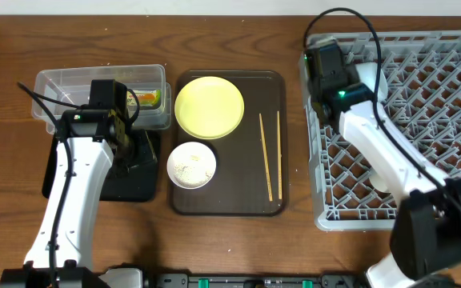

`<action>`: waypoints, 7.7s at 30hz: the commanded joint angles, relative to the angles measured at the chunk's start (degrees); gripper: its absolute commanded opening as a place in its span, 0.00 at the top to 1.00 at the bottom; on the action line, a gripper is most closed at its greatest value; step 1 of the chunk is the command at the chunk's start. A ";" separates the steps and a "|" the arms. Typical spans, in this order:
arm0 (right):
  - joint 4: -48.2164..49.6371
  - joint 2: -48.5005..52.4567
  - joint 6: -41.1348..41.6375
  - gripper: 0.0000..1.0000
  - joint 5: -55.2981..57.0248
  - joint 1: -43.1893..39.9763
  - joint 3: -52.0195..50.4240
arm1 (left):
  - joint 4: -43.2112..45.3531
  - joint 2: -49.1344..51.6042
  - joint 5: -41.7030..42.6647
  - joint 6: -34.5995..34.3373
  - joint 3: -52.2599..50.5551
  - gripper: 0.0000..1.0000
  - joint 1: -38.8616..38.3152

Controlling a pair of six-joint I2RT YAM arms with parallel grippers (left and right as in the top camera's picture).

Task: Sort waste into correct bins and load items into the dishwasher rack
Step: 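Move the right gripper back to the tray and grasp the yellow plate rim, then carry the yellow plate with the right gripper and stand it in the rack, then return the right gripper to the tray and grasp one chopstick, then carry the chopstick with the right gripper and drop it into the rack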

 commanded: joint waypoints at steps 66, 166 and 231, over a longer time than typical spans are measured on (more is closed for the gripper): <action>9.77 -6.40 -8.41 0.99 27.17 -0.11 0.17 | -0.11 -0.39 -0.28 -0.55 0.72 0.41 0.04; -24.00 17.00 35.87 0.74 -24.46 14.21 -0.11 | 0.24 -0.39 -0.28 -0.57 0.72 0.41 0.04; -31.87 -3.93 18.84 0.84 -22.12 -4.31 -5.51 | 0.22 -0.39 -0.28 -0.57 0.72 0.41 0.04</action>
